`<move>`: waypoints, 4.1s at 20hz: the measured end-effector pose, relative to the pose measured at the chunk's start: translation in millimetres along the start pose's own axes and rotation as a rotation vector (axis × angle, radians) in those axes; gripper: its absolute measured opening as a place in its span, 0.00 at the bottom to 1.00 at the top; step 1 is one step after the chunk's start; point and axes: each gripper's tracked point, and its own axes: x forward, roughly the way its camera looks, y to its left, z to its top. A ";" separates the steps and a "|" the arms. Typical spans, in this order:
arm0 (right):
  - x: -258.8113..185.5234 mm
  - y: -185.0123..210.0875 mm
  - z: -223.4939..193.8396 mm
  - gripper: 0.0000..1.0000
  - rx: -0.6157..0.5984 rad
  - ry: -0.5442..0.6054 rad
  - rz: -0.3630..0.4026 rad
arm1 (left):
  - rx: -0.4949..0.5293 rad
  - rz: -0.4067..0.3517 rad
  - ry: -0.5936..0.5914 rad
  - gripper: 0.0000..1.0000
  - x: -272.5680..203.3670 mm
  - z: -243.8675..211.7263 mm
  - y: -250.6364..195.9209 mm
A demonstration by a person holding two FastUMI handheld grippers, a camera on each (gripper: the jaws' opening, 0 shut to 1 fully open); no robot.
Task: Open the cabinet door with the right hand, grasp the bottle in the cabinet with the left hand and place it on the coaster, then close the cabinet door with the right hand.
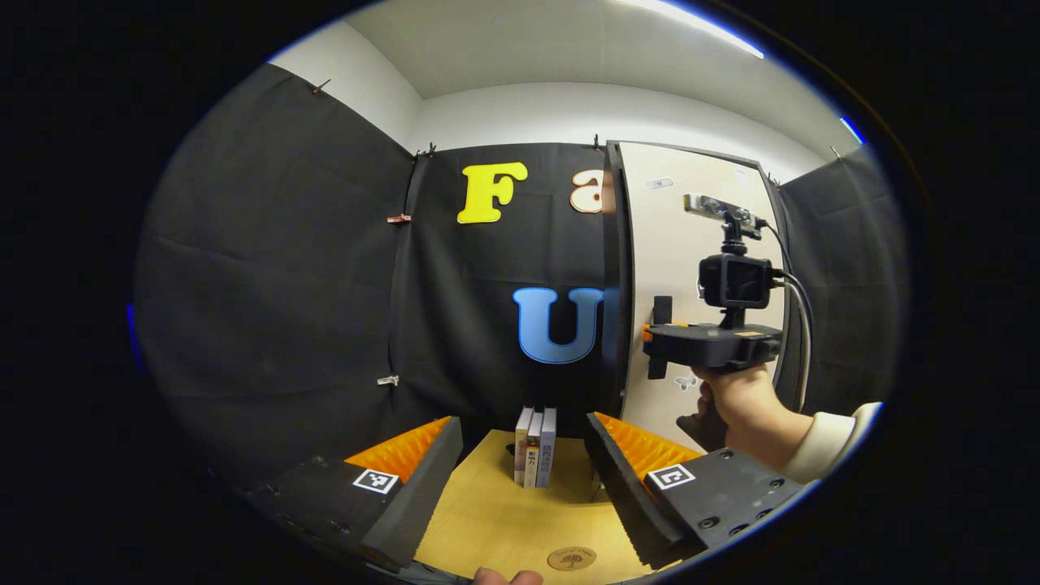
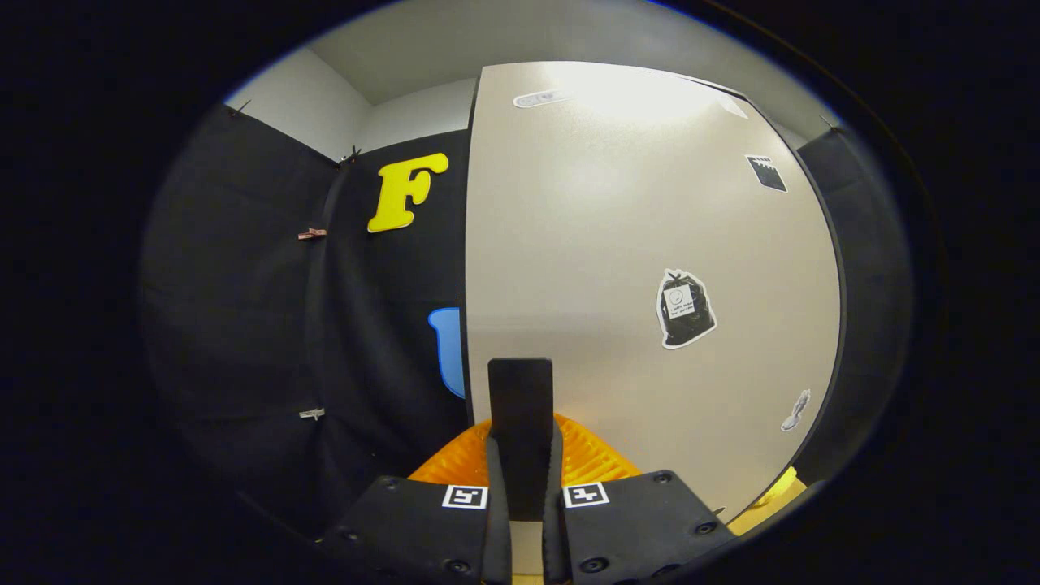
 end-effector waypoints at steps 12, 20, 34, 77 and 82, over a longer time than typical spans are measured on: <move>-97.7 -18.6 13.7 0.19 0.042 0.038 0.195 | 0.027 0.016 -0.045 0.96 -9.1 22.9 -35.2; -168.2 -71.1 26.0 0.19 0.019 0.041 0.179 | 0.010 -0.113 -0.073 0.95 32.1 27.4 -103.1; -232.6 -175.4 35.5 0.17 0.033 0.057 -0.073 | 0.042 -0.336 -0.089 0.96 89.6 19.3 -227.8; -303.0 -380.9 53.6 0.98 -0.062 -0.090 -0.630 | 0.060 -0.413 -0.008 0.95 332.3 -55.4 -419.8; -303.8 -385.9 48.9 0.98 -0.095 -0.074 -0.655 | 0.081 -0.387 -0.005 0.95 370.4 -63.2 -432.7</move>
